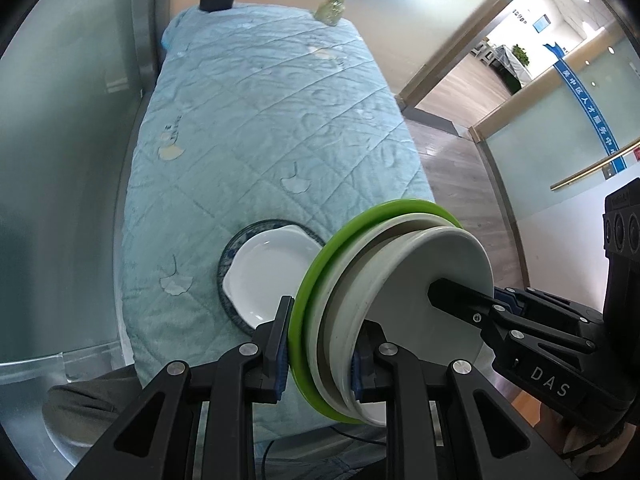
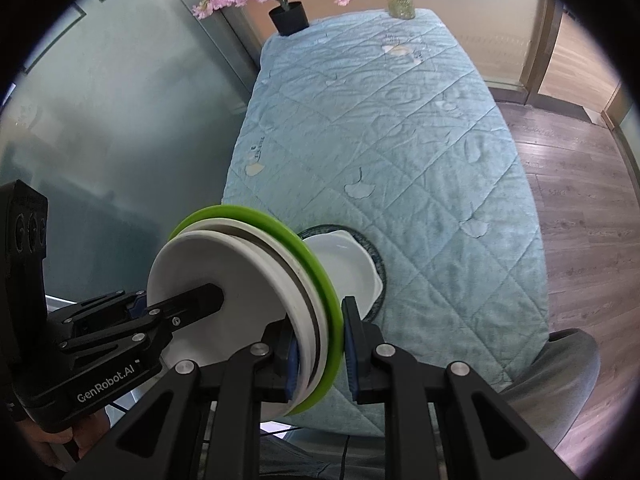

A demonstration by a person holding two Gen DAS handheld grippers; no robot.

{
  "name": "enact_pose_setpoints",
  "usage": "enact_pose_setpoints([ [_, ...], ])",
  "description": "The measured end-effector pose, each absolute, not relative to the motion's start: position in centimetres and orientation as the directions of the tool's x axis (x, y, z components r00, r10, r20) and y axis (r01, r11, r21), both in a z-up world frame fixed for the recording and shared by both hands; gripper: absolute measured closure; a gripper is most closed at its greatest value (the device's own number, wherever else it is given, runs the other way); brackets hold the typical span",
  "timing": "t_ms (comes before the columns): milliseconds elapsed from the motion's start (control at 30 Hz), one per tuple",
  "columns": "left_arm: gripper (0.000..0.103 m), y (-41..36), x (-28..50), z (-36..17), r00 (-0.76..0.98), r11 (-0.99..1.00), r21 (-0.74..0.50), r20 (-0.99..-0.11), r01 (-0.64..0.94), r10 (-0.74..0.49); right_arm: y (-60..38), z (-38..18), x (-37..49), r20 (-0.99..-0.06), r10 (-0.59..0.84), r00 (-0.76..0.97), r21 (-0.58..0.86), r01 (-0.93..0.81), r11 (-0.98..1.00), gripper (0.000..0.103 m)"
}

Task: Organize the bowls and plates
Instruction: 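Lower the bowl stack onto the stacked dishes and open the left tool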

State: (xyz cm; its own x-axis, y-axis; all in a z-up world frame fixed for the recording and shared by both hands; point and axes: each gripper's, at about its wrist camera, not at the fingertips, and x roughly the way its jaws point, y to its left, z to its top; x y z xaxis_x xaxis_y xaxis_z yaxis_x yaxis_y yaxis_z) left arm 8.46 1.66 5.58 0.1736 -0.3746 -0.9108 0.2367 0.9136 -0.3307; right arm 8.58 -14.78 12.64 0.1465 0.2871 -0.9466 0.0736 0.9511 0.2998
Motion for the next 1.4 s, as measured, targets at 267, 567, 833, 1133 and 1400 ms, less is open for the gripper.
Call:
enact_pose_setpoints([
  [267,0.083,3.3,10.1,0.7,0.107,0.912,-0.356,-0.918,0.203,-0.382,-12.8,8.9,9.3,-0.956,0.284,0.077,0.290,0.094,0.952,0.085],
  [567,0.083,2.9,12.3,-6.0,0.028,0.910,-0.379,-0.921,0.167,-0.389,-12.5,3.3,10.7,-0.964,0.266,-0.014,0.262,0.120,0.957,0.085],
  [833,0.083,2.6,14.7,-10.7,-0.025,0.914,-0.380,-0.924,0.142,-0.381,-12.6,-1.2,12.1,-0.961,0.270,-0.067,0.258,0.145,0.955,0.084],
  [1133,0.083,2.5,16.0,-14.4,-0.050,0.915,-0.385,-0.923,0.125,-0.381,-12.5,-4.8,13.4,-0.962,0.254,-0.100,0.237,0.160,0.958,0.083],
  [1400,0.083,1.8,16.1,-15.8,-0.078,0.920,-0.372,-0.928,0.128,-0.364,-12.6,-6.4,13.4,-0.959,0.254,-0.128,0.230,0.181,0.956,0.083],
])
